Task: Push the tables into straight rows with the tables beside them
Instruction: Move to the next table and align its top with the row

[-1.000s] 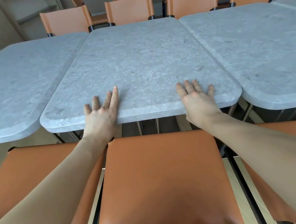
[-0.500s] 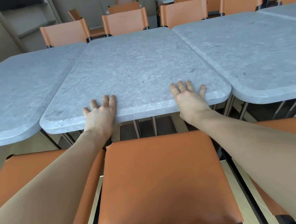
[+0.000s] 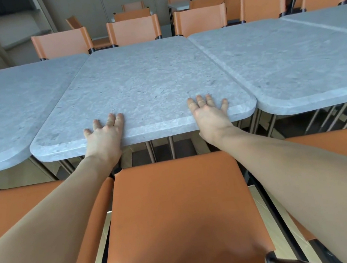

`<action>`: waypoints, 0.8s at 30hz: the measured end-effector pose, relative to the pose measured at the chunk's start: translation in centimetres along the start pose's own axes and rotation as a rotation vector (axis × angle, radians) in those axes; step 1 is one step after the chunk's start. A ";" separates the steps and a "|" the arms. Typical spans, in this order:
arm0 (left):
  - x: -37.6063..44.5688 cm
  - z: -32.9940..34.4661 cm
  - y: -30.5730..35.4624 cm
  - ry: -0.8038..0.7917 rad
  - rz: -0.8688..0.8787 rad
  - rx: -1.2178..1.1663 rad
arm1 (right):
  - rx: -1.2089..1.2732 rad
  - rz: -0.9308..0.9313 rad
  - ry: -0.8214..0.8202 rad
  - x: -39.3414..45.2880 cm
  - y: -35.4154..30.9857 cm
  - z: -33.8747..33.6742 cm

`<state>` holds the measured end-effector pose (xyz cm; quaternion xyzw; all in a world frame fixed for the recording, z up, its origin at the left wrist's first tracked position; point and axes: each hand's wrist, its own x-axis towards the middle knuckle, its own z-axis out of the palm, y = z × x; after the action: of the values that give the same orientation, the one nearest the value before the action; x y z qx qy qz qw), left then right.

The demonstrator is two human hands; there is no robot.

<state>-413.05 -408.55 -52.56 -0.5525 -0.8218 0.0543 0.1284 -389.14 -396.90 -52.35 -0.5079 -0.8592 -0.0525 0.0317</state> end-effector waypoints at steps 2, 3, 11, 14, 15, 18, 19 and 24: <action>0.0 0.0 0.1 -0.009 -0.004 -0.005 | 0.001 0.001 0.001 0.0 0.0 0.1; 0.0 0.0 0.1 -0.014 -0.004 -0.009 | 0.002 0.003 0.001 0.0 0.0 0.1; -0.1 0.1 0.1 -0.013 -0.010 0.010 | -0.002 -0.001 -0.003 -0.2 0.0 0.0; -0.2 0.1 0.1 -0.006 -0.008 0.014 | -0.003 -0.001 0.005 -0.3 0.1 0.2; -0.3 0.1 0.1 -0.004 -0.009 0.017 | -0.002 -0.002 0.007 -0.3 0.1 0.2; -0.3 0.3 0.0 0.010 -0.015 0.024 | -0.005 0.005 0.023 -0.2 0.1 0.5; -0.3 0.4 0.0 0.015 -0.018 0.027 | -0.011 0.006 0.027 -0.2 0.1 0.6; -0.5 0.3 0.0 -0.007 -0.019 0.028 | -0.010 0.014 0.022 -0.4 0.1 0.5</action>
<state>-413.00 -409.00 -52.95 -0.5428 -0.8265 0.0667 0.1336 -388.89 -397.14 -52.90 -0.5133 -0.8550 -0.0621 0.0391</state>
